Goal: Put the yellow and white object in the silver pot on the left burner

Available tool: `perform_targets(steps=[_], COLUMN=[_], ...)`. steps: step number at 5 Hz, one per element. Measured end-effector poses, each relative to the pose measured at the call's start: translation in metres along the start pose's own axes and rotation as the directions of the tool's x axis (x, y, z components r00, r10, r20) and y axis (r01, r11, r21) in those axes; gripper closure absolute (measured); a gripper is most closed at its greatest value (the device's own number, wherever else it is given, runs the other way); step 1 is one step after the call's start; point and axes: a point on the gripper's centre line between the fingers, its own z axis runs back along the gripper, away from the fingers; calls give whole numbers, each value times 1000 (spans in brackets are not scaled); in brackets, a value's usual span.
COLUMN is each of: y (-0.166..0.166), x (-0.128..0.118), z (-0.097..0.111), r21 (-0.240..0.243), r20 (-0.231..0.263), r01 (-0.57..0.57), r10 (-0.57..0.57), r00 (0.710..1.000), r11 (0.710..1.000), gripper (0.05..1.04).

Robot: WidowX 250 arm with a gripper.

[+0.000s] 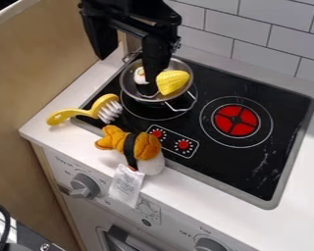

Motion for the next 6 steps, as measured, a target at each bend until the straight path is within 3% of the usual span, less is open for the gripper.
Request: perform_targets(steps=[2,4,5,6], y=[-3,-7,-16,-25], x=[-9,-9,-4,-3], z=[-2,-7,-6,-11], r21=[-16,-22,-51,-75], r20=[-19,26,83,89], r01=[74,213,386,515], r10=[-74,-212,-382,-508], r00=[997,977,921,856], r11=[997,977,921,854], gripper=[83,83,83,83])
